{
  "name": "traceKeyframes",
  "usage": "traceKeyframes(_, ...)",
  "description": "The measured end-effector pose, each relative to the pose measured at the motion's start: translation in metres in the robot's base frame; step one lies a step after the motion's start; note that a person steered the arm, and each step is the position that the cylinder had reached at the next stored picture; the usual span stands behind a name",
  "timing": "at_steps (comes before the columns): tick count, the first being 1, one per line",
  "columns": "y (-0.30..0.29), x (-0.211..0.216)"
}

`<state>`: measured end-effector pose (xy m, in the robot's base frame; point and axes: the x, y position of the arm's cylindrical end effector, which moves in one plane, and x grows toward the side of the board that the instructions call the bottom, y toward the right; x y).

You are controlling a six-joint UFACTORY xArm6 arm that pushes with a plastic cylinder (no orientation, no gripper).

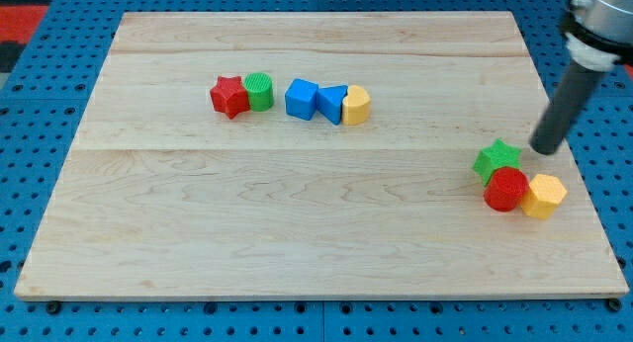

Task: Slide the green star closer to the yellow heart

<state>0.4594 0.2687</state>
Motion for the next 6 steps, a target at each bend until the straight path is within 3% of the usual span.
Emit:
traceKeyframes(1,-0.001,0.018)
traceKeyframes(6,-0.22,0.018)
